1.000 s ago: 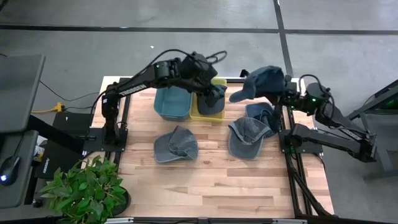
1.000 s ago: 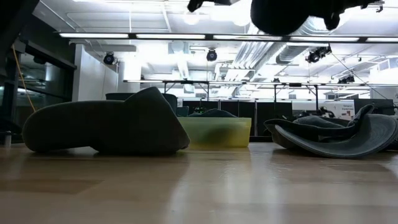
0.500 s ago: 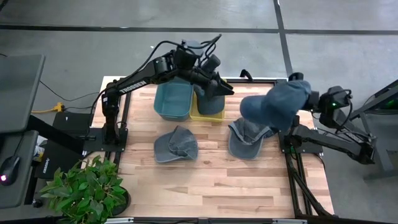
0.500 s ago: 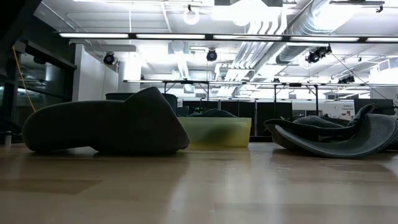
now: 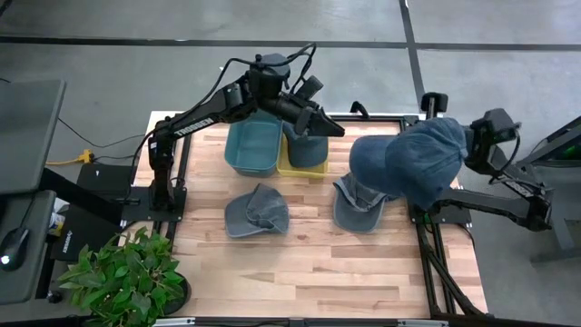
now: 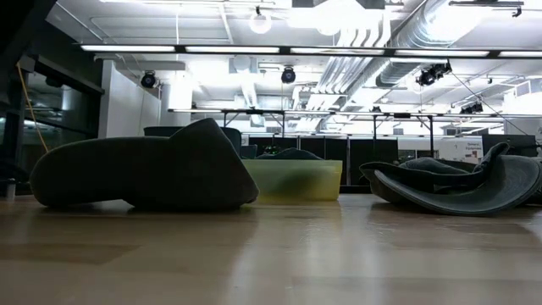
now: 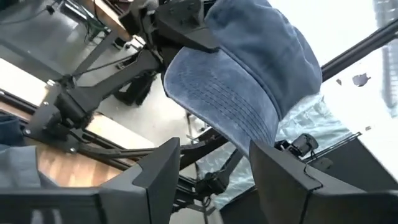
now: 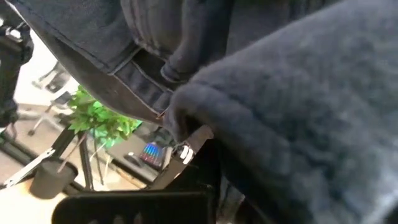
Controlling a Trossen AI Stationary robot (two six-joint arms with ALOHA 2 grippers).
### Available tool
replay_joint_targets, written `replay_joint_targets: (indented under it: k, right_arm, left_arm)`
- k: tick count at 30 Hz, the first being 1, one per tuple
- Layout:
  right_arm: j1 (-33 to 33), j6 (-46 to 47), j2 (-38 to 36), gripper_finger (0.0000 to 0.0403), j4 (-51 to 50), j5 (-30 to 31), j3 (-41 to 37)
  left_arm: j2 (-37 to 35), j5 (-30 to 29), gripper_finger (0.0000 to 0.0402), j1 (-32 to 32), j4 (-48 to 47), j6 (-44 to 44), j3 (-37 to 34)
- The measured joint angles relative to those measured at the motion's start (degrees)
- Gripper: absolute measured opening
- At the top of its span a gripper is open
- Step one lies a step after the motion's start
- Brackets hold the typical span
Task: Pick & Place hat
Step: Put the bottom blue cap into the yellow bin
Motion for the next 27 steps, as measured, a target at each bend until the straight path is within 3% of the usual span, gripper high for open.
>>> replay_joint_targets:
  k: [7,14,27]
  right_arm:
    - [0.0,-8.7,7.3,0.0005,-11.3,-1.4,10.2]
    - [0.0,-12.4,11.8,0.0005,-14.8,-1.8,16.2]
    - [0.0,-13.7,8.6,0.0005,-19.2,0.8,17.5]
  left_arm:
    - [0.0,0.9,0.0191,0.0,3.4,-5.1,0.0]
    - [0.0,1.5,0.0191,0.0,4.1,-8.0,0.1]
    - [0.0,-3.4,0.0191,0.8,3.7,-7.0,0.1]
